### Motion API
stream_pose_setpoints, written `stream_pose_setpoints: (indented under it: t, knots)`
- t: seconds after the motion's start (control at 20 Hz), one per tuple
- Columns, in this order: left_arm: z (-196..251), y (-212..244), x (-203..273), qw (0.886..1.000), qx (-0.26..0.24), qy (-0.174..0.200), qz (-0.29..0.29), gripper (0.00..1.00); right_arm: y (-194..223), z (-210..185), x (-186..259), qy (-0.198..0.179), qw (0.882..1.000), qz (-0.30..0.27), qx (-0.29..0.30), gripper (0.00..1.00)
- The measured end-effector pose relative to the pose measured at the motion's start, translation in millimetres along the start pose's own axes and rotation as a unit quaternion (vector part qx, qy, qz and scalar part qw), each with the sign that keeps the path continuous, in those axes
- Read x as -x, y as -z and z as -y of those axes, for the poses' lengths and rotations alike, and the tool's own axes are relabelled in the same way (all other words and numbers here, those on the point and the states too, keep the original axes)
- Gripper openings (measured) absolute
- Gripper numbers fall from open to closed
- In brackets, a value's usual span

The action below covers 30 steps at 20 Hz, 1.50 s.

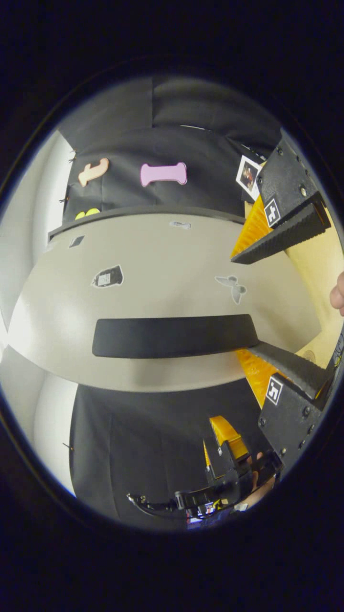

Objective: Open the cabinet door with the right hand, grasp the bottle in the cabinet with the left hand and place it on the coaster, then close the cabinet door with the right hand.

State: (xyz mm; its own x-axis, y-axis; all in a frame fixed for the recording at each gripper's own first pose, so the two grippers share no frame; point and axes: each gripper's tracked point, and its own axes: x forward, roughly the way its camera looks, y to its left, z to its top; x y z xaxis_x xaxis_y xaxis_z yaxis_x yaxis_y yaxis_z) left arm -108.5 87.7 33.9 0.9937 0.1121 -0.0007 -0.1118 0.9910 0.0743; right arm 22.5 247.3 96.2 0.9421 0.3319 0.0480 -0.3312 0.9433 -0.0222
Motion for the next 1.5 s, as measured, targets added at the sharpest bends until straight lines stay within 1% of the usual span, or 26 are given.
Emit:
stream_pose_setpoints:
  t: [0.1, 0.15, 0.25, 0.3, 0.45, 0.5, 0.55, 0.6, 0.65, 0.7, 0.8, 0.85, 0.9, 0.95, 1.1, 1.2, 1.3, 1.35, 1.4, 1.5]
  knots:
    - [-14.2, 2.5, -5.5, 1.0, 0.004, -0.003, 0.001, 0.96, -0.1, -13.0, -10.9, -0.006, 1.0, -0.002, 0.003, 0.99]
    - [-19.0, 3.9, -7.6, 1.0, 0.006, -0.004, 0.002, 0.96, 1.7, -15.9, -14.2, -0.006, 1.0, -0.003, 0.004, 0.94]
    - [-23.0, 9.0, -10.0, 1.0, 0.003, 0.0, -0.002, 0.96, 3.8, -23.1, -17.9, -0.008, 1.0, -0.006, 0.003, 0.96]
    - [-25.5, 9.9, -12.0, 1.0, -0.002, 0.001, -0.003, 0.96, 6.8, -26.5, -21.0, -0.006, 1.0, -0.01, 0.004, 1.0]
    - [-19.2, 8.1, -10.6, 1.0, -0.005, 0.008, -0.006, 0.96, 9.5, -21.2, -20.4, 0.006, 1.0, -0.01, 0.003, 1.0]
    - [-12.4, 7.3, -10.8, 1.0, -0.001, 0.013, -0.008, 1.0, 10.3, -17.6, -21.0, 0.006, 1.0, -0.012, 0.0, 1.0]
    - [-1.3, 5.9, -10.1, 1.0, 0.002, 0.016, -0.007, 1.0, 10.4, -11.7, -23.2, 0.006, 1.0, -0.014, -0.001, 1.0]
    - [9.1, 4.1, -11.6, 1.0, 0.004, 0.016, -0.006, 0.96, 9.2, -3.7, -24.4, 0.008, 1.0, -0.015, -0.002, 1.0]
    - [19.3, 1.1, -11.8, 1.0, 0.008, 0.017, -0.005, 1.0, 8.5, 5.0, -26.4, 0.007, 1.0, -0.016, -0.005, 1.0]
    - [29.4, -2.1, -12.6, 1.0, 0.009, 0.015, -0.003, 0.96, 8.3, 12.7, -28.7, 0.007, 1.0, -0.018, -0.009, 1.0]
    - [49.2, -7.7, -13.1, 1.0, 0.008, 0.009, -0.004, 0.96, 6.3, 33.9, -31.4, 0.014, 1.0, -0.016, -0.018, 1.0]
    - [57.5, -8.9, -13.9, 1.0, 0.003, 0.001, -0.008, 1.0, 4.7, 45.8, -32.7, 0.02, 0.999, -0.014, -0.024, 1.0]
    - [67.7, -9.3, -15.2, 1.0, -0.002, -0.002, -0.011, 1.0, 4.8, 57.7, -33.7, 0.029, 0.999, -0.014, -0.028, 1.0]
    - [79.3, -10.9, -16.8, 1.0, -0.004, -0.002, -0.013, 0.96, 5.8, 69.2, -34.3, 0.038, 0.999, -0.013, -0.033, 1.0]
    - [110.8, -13.4, -23.1, 1.0, -0.015, -0.001, -0.011, 0.96, 11.7, 99.7, -40.5, 0.056, 0.997, 0.002, -0.054, 1.0]
    - [126.0, -13.3, -25.3, 1.0, -0.026, -0.001, -0.013, 0.96, 20.3, 113.7, -44.8, 0.07, 0.995, -0.007, -0.071, 0.99]
    - [140.5, -12.5, -25.3, 0.999, -0.031, 0.013, -0.015, 0.96, 25.9, 128.8, -42.8, 0.106, 0.99, -0.023, -0.087, 1.0]
    - [146.4, -13.2, -25.3, 0.999, -0.026, 0.024, -0.015, 0.96, 19.3, 134.3, -41.1, 0.125, 0.987, -0.018, -0.096, 1.0]
    - [153.2, -13.2, -24.7, 0.999, -0.019, 0.035, -0.016, 0.96, 10.0, 138.8, -38.1, 0.145, 0.984, -0.005, -0.102, 1.0]
    - [158.9, -16.0, -25.4, 0.999, -0.016, 0.046, -0.007, 0.96, -6.9, 144.7, -27.2, 0.185, 0.977, 0.026, -0.104, 0.99]
